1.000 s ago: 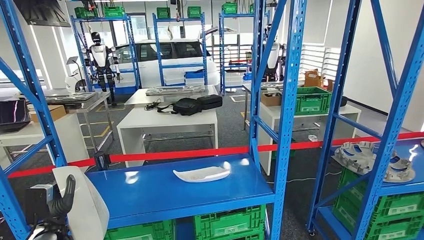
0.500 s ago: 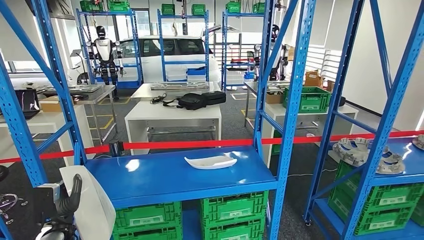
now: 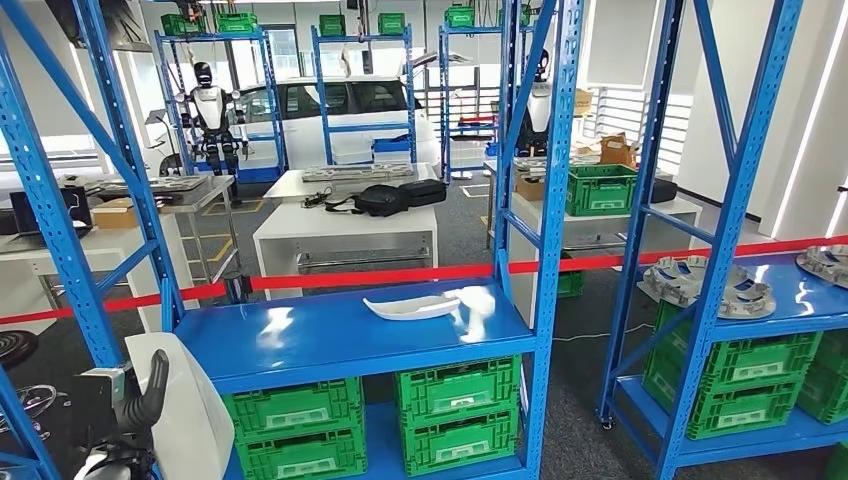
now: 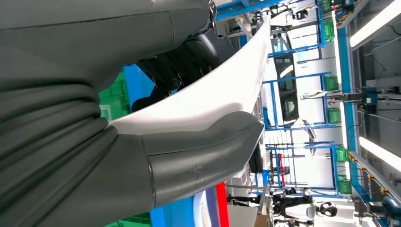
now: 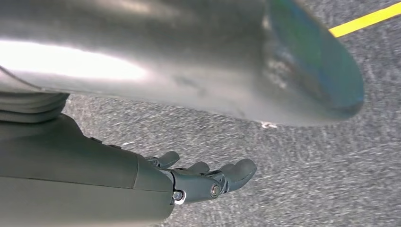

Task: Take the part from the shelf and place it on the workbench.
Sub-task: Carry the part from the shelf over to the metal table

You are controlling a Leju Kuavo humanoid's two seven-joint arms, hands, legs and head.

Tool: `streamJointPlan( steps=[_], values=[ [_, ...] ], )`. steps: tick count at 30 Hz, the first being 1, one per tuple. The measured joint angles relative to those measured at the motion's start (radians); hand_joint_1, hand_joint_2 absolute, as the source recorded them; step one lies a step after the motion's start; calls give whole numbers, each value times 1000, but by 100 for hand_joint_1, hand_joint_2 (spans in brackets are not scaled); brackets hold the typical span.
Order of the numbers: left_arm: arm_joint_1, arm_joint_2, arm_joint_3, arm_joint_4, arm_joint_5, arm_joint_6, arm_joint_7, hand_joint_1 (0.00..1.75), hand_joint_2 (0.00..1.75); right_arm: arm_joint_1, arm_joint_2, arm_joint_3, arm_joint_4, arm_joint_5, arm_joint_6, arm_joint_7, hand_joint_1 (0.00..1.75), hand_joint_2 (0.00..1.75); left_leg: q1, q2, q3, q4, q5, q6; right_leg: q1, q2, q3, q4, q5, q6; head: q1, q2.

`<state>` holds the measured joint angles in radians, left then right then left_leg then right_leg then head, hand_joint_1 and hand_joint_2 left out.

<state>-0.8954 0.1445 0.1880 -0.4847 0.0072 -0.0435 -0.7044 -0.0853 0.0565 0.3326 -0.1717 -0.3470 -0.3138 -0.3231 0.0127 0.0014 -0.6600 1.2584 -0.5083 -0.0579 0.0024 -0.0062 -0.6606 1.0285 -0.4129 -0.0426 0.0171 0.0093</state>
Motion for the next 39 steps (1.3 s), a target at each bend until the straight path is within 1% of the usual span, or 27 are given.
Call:
streamJointPlan(
  steps=[2,3,4,6,7,8,9,11,12,13,14,15,16,18,19,21,22,23,26,27,28,29,30,32,34,37,39],
  values=[
    [-4,-2,-1,0,0,0,0,175,175,0,0,0,0,0,-1,-3,0,0,-3,-1,114,-146,-10,8,1,0,-21,5,20,9,-1,0],
    [-6,-3,-2,0,0,0,-1,175,175,0,0,-1,0,0,-2,-4,0,0,-5,-2,147,-200,-25,15,1,0,-25,5,30,15,0,0],
    [-9,-4,-3,2,0,0,-1,175,175,1,0,-1,0,0,-2,-7,0,0,-9,-3,165,-235,-37,25,0,1,-27,1,42,21,0,0],
    [-12,-6,-6,6,0,0,0,175,175,4,0,-1,0,0,-2,-9,0,0,-11,-2,150,-246,-21,45,-3,2,-31,-7,60,35,0,0],
    [-14,-8,-7,7,0,-1,0,175,175,7,0,-1,0,0,-2,-9,0,0,-11,0,143,-248,-9,56,-4,3,-38,-1,49,41,1,0],
    [-16,-10,-9,9,0,-1,0,175,175,10,0,-1,0,0,-2,-9,0,0,-9,1,132,-250,5,65,-5,5,-50,21,16,47,1,0],
    [-18,-12,-10,10,0,-1,0,175,175,12,0,-1,0,0,-2,-9,0,0,-8,3,119,-251,19,71,-7,6,-65,67,-35,51,2,0],
    [-19,-17,-13,12,0,0,0,175,175,13,0,-1,0,0,-2,-10,0,0,-10,2,84,-249,47,76,-8,7,-96,198,-136,55,4,0],
    [-19,-19,-14,14,0,2,0,175,175,13,0,-1,0,0,-2,-11,0,0,-11,2,66,-247,61,76,-8,7,-102,255,-156,56,4,0],
    [-18,-20,-14,16,0,4,0,175,175,14,0,-1,0,0,-3,-11,0,0,-11,2,47,-245,73,76,-7,7,-95,286,-151,56,4,0],
    [-18,-21,-14,17,0,6,0,175,175,14,0,-1,0,0,-3,-12,0,0,-11,1,29,-242,85,74,-7,7,-70,280,-129,54,5,0],
    [-18,-21,-15,18,0,7,0,175,175,14,0,-1,0,0,-3,-12,0,0,-11,1,12,-239,97,71,-7,7,-27,239,-104,51,5,0],
    [-18,-22,-15,18,0,8,0,175,175,13,0,-1,0,0,-3,-12,0,0,-11,1,-2,-235,107,68,-5,8,28,172,-97,46,6,0],
    [-19,-23,-15,16,0,9,0,175,175,12,0,-1,0,0,-4,-13,0,0,-12,2,-19,-232,126,57,0,9,120,40,-114,36,6,0],
    [-19,-24,-15,16,0,9,0,175,175,12,0,-1,0,0,-4,-13,0,0,-11,3,-21,-234,135,51,2,10,139,5,-126,32,5,0],
    [-20,-24,-15,16,0,10,0,175,175,14,0,-1,0,0,-4,-14,0,0,-10,4,-25,-243,153,38,2,9,135,-10,-113,22,5,0],
    [-20,-24,-15,17,0,10,0,175,175,15,0,-1,0,0,-5,-13,0,0,-9,3,-31,-240,147,31,0,7,128,-14,-103,15,5,0],
    [-20,-22,-15,17,0,10,0,175,175,15,0,-1,0,0,-5,-14,0,0,-9,2,-41,-223,122,25,-2,5,118,-18,-89,7,4,0],
    [-19,-19,-15,17,0,11,0,175,175,15,0,-2,0,3,-5,-14,0,0,-5,1,-79,-63,-18,10,-4,1,81,-21,-54,-2,0,0],
    [-18,-19,-15,18,0,11,0,175,175,15,0,-2,0,5,-5,-14,0,0,-5,1,-86,-4,-43,6,-3,1,66,-20,-42,-2,0,0],
    [-16,-19,-15,18,0,11,0,175,175,15,0,-2,0,7,-5,-14,0,0,-4,1,-82,32,-45,4,-3,0,52,-19,-31,-1,-1,0],
    [-15,-19,-15,19,0,11,0,175,175,15,0,-2,0,8,-6,-13,0,0,-4,1,-64,36,-28,4,-3,-1,37,-18,-20,0,-1,0],
    [-14,-19,-15,18,0,11,0,175,175,15,0,-2,0,9,-6,-13,0,0,-4,1,-28,6,-3,5,-3,-1,23,-16,-9,2,-1,0],
    [-14,-19,-15,13,0,11,0,175,175,15,0,-2,0,10,-6,-14,0,0,-6,0,78,-131,13,12,-2,-2,4,-14,8,8,-2,0],
    [-15,-18,-15,6,0,11,0,175,175,15,1,-2,0,12,-6,-15,0,0,-12,-1,148,-242,-9,25,-2,-3,-7,-16,26,18,-2,0],
    [-14,-14,-15,0,3,11,0,175,175,18,1,-2,0,12,-7,-18,0,0,-15,0,148,-273,-5,50,-3,-2,-16,-21,38,37,-1,0],
    [-12,-14,-15,-10,8,10,0,175,175,20,2,-2,0,14,-6,-20,0,0,-10,2,139,-277,11,67,-4,2,-39,31,-13,47,1,0]
  ],
)
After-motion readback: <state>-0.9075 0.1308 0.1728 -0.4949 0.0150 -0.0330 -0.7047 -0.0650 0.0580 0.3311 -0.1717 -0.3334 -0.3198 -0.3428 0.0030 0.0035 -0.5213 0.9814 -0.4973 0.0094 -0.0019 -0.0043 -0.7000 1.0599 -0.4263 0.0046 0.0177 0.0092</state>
